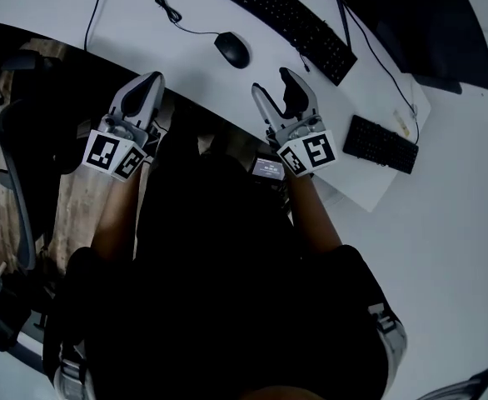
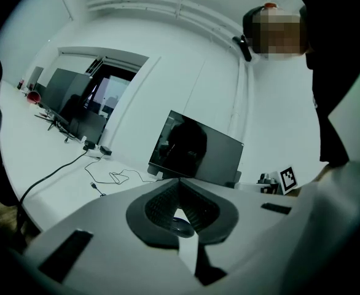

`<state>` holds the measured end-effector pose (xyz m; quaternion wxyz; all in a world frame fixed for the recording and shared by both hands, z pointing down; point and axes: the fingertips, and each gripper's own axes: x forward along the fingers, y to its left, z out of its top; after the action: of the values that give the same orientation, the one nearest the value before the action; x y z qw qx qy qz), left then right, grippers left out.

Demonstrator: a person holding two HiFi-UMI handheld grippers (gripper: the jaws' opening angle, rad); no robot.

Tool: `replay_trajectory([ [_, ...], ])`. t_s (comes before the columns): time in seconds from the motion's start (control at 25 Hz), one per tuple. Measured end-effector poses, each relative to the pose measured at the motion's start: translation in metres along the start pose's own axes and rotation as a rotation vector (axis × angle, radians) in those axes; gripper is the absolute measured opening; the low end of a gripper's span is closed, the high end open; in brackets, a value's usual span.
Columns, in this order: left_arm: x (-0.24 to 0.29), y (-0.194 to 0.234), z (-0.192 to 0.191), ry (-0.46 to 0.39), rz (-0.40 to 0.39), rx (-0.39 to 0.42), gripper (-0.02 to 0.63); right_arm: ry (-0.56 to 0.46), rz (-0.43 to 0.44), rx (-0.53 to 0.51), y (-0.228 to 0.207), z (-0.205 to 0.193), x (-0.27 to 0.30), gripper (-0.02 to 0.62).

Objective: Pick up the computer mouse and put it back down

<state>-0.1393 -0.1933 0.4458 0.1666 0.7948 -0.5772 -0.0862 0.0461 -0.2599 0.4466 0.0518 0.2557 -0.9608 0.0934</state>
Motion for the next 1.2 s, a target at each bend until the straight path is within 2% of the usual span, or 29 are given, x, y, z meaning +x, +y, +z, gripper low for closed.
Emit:
replay_trajectory([
  [0.2,0.035,0.024,-0.013,0.036,-0.064,0.005,-0.005,0.094,0.029,-0.052,-0.005,-0.014,0.055,0.255],
  [0.32,0.048,0.041,-0.014,0.037,-0.081,-0.021,-0.005,0.167,0.037,-0.053,-0.011,-0.029,0.082,0.256],
  [0.48,0.049,0.056,-0.024,0.045,-0.078,-0.062,-0.005,0.258,0.028,-0.044,-0.021,-0.056,0.100,0.268],
  [0.8,0.060,0.072,-0.054,0.097,-0.036,-0.110,-0.005,0.474,0.069,-0.137,-0.036,-0.120,0.124,0.305],
  [0.92,0.066,0.072,-0.062,0.097,-0.034,-0.128,-0.005,0.509,0.059,-0.109,-0.042,-0.137,0.131,0.310],
  [1.04,0.071,0.076,-0.069,0.090,-0.029,-0.164,-0.005,0.561,0.082,-0.131,-0.043,-0.152,0.134,0.310],
  [1.2,0.076,0.076,-0.075,0.096,-0.036,-0.165,-0.005,0.624,0.086,-0.130,-0.045,-0.169,0.134,0.310],
])
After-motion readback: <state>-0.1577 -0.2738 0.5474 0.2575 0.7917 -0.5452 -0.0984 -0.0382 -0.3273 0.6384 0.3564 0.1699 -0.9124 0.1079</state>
